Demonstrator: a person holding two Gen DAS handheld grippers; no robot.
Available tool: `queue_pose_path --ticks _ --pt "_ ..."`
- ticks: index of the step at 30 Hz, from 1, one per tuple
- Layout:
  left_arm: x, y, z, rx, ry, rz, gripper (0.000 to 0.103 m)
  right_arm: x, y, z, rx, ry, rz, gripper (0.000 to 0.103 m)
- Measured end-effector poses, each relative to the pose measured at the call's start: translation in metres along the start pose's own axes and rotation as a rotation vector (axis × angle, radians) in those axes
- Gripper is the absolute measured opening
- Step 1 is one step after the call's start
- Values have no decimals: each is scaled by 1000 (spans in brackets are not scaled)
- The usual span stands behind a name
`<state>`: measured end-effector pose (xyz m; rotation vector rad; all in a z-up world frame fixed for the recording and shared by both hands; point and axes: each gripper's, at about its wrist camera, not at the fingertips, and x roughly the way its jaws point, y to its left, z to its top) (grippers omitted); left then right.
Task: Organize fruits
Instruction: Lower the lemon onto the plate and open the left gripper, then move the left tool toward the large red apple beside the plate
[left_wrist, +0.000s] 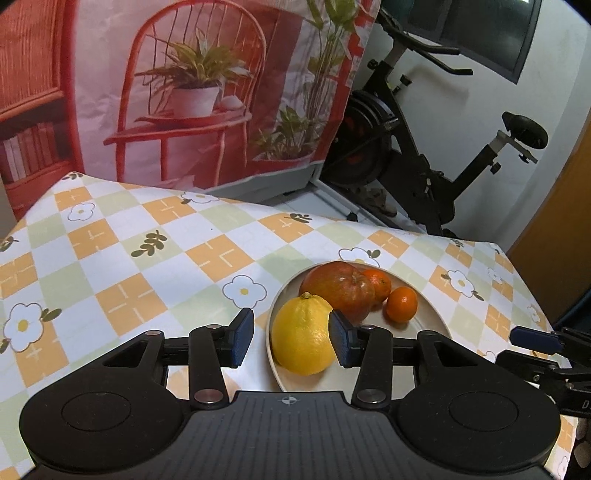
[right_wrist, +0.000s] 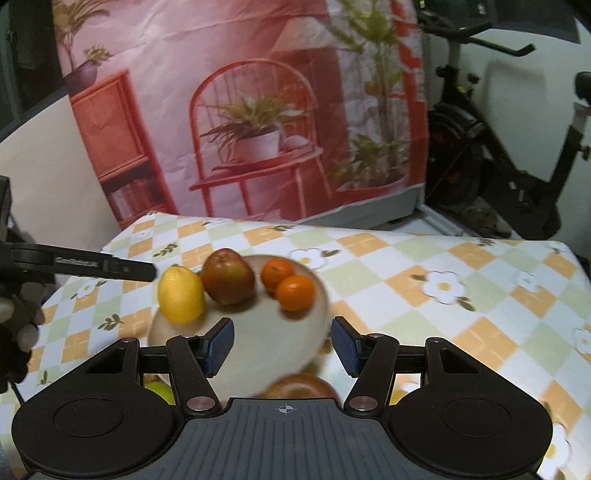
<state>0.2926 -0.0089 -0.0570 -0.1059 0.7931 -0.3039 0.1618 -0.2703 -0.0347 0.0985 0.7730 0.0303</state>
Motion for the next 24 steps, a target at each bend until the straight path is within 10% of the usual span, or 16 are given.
queue_pose_path --ticks 24 --pt "-17 -69 -23 140 -17 -103 47 -44 -3 -48 -58 -17 1 52"
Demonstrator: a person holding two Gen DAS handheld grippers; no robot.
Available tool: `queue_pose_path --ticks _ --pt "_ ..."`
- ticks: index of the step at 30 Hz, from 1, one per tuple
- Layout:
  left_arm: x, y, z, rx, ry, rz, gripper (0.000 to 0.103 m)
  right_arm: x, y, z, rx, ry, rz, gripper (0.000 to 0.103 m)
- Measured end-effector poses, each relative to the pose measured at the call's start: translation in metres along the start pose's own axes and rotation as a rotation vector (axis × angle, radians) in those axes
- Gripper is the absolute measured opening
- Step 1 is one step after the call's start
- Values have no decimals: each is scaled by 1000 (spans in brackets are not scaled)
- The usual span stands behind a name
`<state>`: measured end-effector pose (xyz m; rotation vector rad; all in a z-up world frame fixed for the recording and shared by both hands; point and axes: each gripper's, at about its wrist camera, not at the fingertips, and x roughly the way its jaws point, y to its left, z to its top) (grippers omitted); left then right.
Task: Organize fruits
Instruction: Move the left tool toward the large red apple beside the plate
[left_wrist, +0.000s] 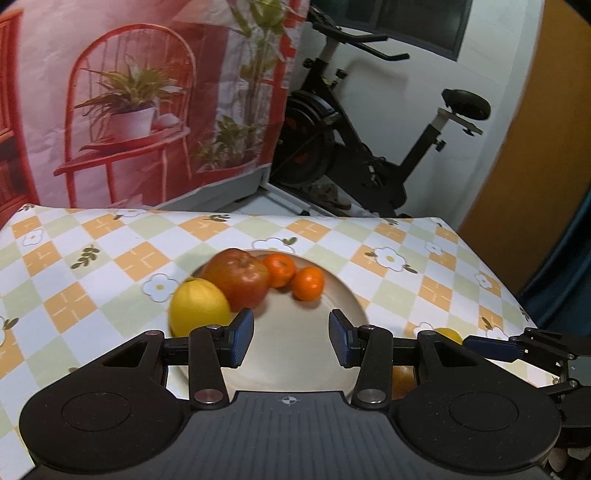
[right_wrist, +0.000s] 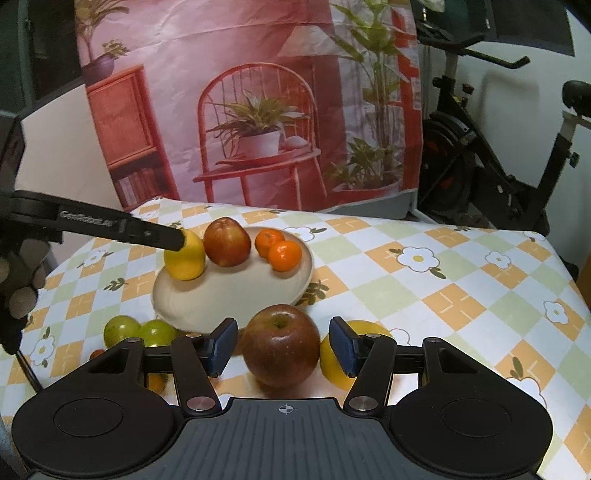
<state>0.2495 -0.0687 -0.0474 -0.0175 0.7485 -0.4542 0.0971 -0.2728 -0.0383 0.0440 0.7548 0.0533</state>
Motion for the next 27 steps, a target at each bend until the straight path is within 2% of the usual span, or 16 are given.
queue_pose_path --ticks 7,23,27 --pt "6 -11 -2 24 20 -18 47 0 0 -8 21 8 27 52" --pt "15 -22 -2 35 47 -43 47 -5 -22 -14 54 7 -25 49" --pt "22 -28 2 56 61 -86 42 -3 -17 -14 51 26 7 46"
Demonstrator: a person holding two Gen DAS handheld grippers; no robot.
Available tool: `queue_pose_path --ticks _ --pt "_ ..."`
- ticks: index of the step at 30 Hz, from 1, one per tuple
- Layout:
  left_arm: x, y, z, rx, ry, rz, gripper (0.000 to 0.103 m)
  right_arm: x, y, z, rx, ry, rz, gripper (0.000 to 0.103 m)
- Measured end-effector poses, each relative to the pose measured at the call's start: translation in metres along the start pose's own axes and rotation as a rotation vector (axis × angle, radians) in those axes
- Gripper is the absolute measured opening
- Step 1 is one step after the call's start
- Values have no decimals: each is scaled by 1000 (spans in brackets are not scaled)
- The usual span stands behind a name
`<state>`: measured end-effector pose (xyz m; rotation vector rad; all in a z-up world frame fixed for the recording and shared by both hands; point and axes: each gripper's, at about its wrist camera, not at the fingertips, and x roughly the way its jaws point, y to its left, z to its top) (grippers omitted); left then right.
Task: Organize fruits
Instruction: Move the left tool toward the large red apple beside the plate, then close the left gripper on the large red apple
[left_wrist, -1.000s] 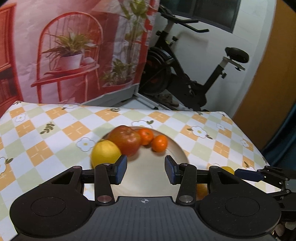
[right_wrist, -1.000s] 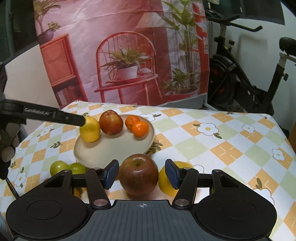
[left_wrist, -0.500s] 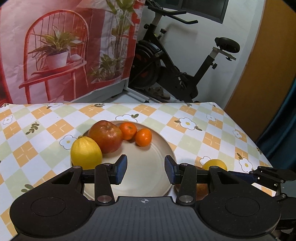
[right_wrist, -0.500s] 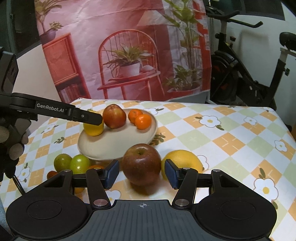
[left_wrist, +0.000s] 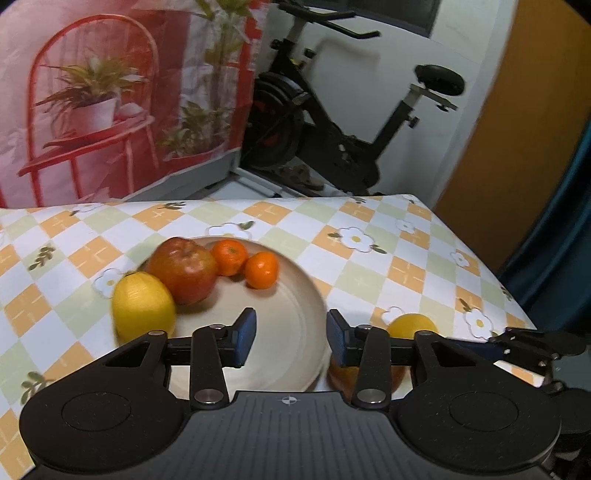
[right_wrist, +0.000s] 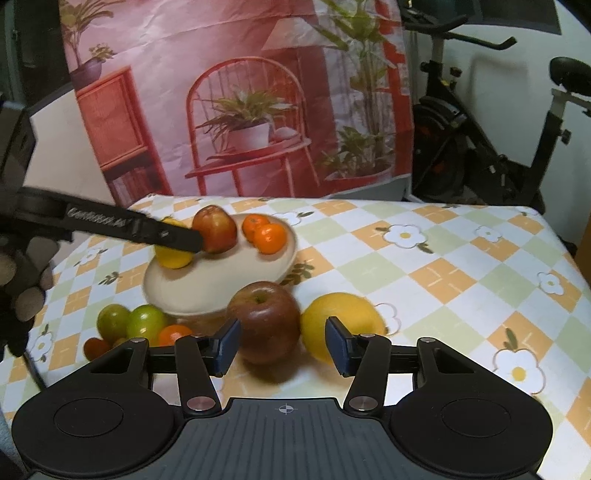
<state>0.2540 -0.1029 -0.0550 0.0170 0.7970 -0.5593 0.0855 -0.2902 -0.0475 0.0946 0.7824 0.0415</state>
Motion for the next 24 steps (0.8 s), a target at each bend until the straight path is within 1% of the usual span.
queue_pose_path --ticks 3,8,12,14,17,20,21,22,24 --pt "14 -4 5 23 40 -51 35 5 4 -1 -13 49 11 44" --pt "32 -11 7 46 83 -127 35 12 0 -8 29 95 22 44" --pt "43 -16 4 71 126 -162 35 17 2 -8 36 112 29 44" --pt "46 -14 2 68 140 -175 35 20 3 -7 36 117 32 44" --pt "48 -13 -1 62 166 -214 33 24 2 -5 48 123 37 45" --pt "48 -11 -2 62 171 -228 33 28 2 -4 53 129 44 45" --pt "48 -10 -2 55 176 -235 31 28 3 -4 53 129 46 45" --pt "48 -9 -2 52 180 -243 27 29 3 -3 54 129 48 45" --pt "48 -9 -2 53 186 -253 26 30 3 -3 62 128 53 45"
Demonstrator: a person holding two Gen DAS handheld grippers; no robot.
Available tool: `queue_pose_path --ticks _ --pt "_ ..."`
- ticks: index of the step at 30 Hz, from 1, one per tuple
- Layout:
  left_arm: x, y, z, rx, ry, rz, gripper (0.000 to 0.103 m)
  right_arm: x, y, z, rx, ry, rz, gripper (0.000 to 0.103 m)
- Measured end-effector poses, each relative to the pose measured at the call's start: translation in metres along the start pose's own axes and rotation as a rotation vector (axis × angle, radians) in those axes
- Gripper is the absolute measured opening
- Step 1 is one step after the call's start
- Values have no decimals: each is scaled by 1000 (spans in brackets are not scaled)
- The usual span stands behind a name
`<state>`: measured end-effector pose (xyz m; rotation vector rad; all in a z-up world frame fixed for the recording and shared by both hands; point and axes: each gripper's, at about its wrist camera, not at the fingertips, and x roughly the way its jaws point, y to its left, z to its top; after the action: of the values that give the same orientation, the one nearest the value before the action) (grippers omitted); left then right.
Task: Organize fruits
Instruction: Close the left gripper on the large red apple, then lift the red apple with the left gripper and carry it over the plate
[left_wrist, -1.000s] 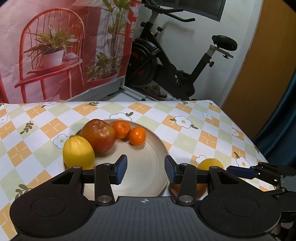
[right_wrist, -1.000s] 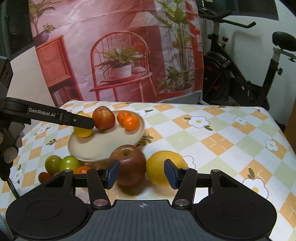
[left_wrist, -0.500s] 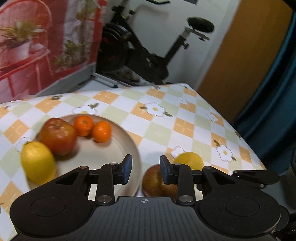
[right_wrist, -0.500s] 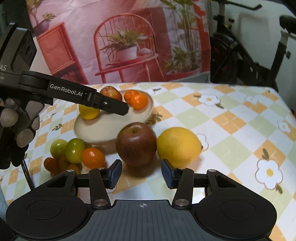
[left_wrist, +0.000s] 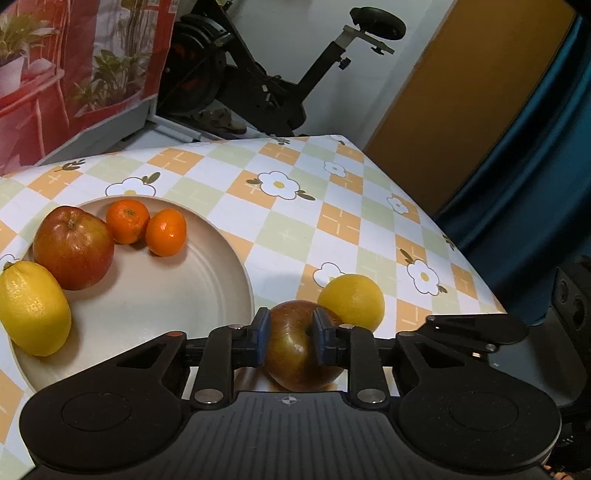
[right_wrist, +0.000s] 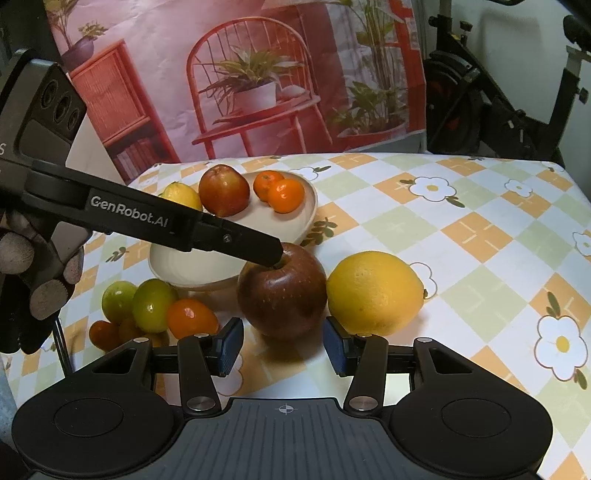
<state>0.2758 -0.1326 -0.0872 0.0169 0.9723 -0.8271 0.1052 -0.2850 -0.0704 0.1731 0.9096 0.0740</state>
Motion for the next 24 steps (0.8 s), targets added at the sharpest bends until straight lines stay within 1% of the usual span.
queue_pose_path --ticks 9,14,19,24 --pt "4 3 3 -5 7 -15 27 12 -5 3 57 6 16 46" --pt "7 2 5 13 11 -26 28 13 -6 1 63 7 13 45" --pt "8 6 7 13 24 -46 27 16 -6 2 73 8 11 47" --pt "6 4 4 30 22 -49 27 15 -3 1 64 10 8 45"
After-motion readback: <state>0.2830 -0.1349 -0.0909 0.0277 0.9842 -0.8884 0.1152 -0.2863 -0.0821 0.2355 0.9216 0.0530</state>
